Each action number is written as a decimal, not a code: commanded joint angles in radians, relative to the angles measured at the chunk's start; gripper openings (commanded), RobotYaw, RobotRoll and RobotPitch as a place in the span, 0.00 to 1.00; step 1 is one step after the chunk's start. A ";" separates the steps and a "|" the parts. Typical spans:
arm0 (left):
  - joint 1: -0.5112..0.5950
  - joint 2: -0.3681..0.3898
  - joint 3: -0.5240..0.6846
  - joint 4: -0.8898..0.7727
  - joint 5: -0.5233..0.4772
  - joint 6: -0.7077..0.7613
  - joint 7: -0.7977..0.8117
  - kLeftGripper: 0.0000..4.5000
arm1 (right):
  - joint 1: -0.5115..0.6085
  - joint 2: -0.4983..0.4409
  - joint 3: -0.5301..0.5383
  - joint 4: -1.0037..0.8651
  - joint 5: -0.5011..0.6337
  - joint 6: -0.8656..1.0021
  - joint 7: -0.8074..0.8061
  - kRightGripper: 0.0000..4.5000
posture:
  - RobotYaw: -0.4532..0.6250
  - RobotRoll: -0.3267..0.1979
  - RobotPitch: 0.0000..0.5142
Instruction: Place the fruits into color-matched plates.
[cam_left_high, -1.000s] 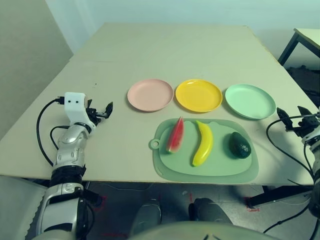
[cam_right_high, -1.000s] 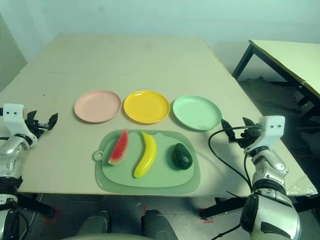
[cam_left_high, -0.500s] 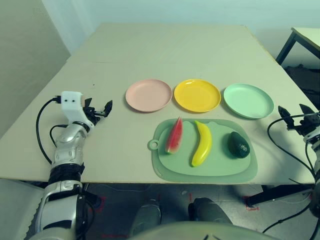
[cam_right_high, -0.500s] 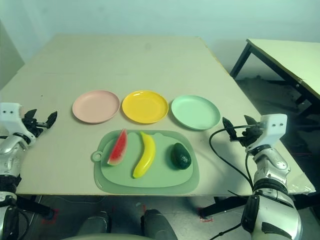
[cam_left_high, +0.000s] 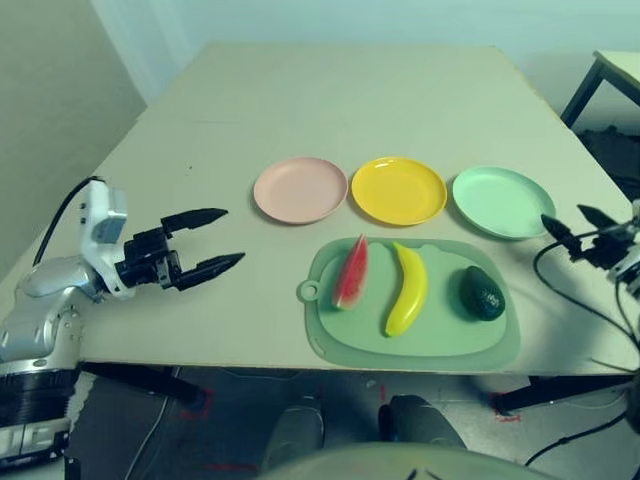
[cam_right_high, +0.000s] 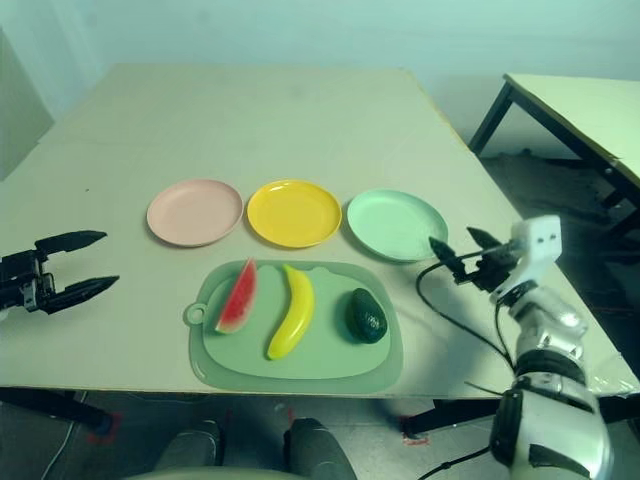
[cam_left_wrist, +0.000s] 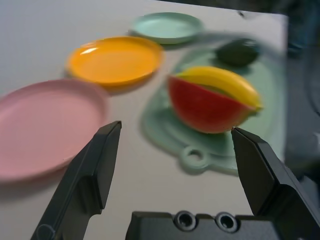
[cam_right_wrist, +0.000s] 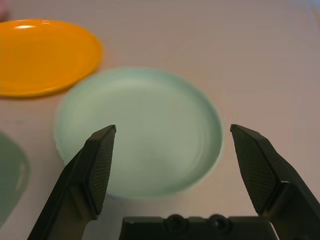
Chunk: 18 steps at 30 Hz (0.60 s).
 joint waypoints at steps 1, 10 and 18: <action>-0.040 0.005 -0.062 -0.002 0.037 0.000 -0.043 0.99 | -0.051 -0.073 0.186 -0.185 -0.084 0.070 0.254 1.00 | 0.33 0.62 0.09; -0.118 -0.044 -0.107 0.034 0.062 -0.015 -0.056 0.99 | -0.070 -0.301 0.455 -0.562 -0.039 0.192 0.459 1.00 | 0.31 0.62 0.08; -0.125 -0.066 -0.135 0.055 0.090 -0.028 -0.064 0.99 | -0.253 -0.181 0.742 -0.693 -0.093 -0.176 0.459 1.00 | 0.34 0.62 0.09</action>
